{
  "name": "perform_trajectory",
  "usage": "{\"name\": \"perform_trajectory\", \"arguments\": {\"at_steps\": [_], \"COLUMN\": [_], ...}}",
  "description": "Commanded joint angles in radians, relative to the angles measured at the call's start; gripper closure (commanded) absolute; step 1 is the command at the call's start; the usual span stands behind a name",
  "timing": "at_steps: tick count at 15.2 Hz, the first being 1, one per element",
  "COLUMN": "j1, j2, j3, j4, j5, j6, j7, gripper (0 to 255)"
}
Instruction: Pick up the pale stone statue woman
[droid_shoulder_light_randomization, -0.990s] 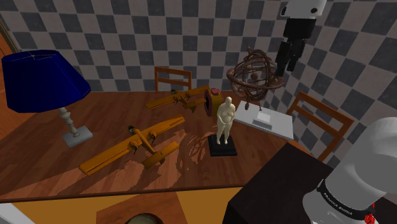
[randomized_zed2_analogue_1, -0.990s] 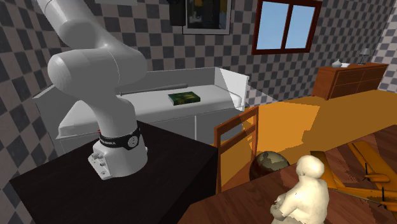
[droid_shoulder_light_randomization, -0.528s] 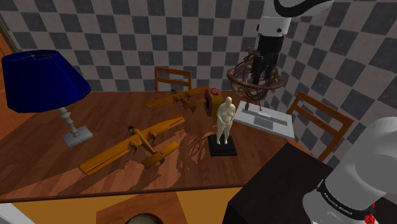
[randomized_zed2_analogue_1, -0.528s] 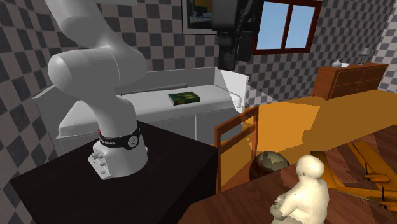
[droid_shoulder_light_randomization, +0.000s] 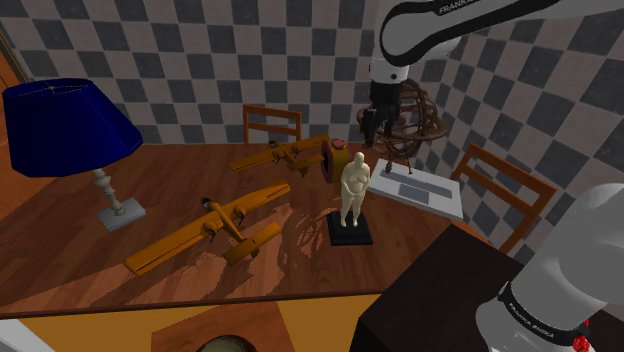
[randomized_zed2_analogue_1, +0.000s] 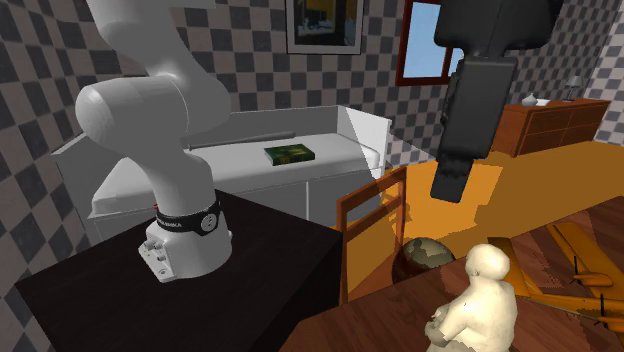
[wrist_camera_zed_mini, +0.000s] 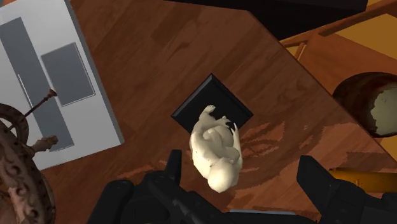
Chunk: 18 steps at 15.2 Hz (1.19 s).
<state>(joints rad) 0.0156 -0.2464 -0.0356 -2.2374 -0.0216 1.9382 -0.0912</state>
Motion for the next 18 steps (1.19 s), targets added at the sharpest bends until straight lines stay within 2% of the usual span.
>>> {"name": "perform_trajectory", "arguments": {"at_steps": [1, 4, 12, 14, 15, 18], "j1": [0.000, 0.004, 0.004, 0.004, 0.003, 0.003], "j2": [0.086, 0.199, 0.252, 0.252, 0.251, 0.251], "j3": [0.000, 0.004, 0.003, 0.003, 0.003, 0.003], "j4": [0.044, 0.107, 0.056, 0.056, 0.056, 0.055], "j5": [-0.004, -0.009, -0.009, -0.009, -0.010, -0.010], "j6": [0.043, 0.093, 0.196, 0.196, 0.196, 0.196], "j7": [-0.003, -0.001, 0.001, 0.001, 0.000, 0.001], "gripper": [0, 0, 0, 0, 255, 255]}}
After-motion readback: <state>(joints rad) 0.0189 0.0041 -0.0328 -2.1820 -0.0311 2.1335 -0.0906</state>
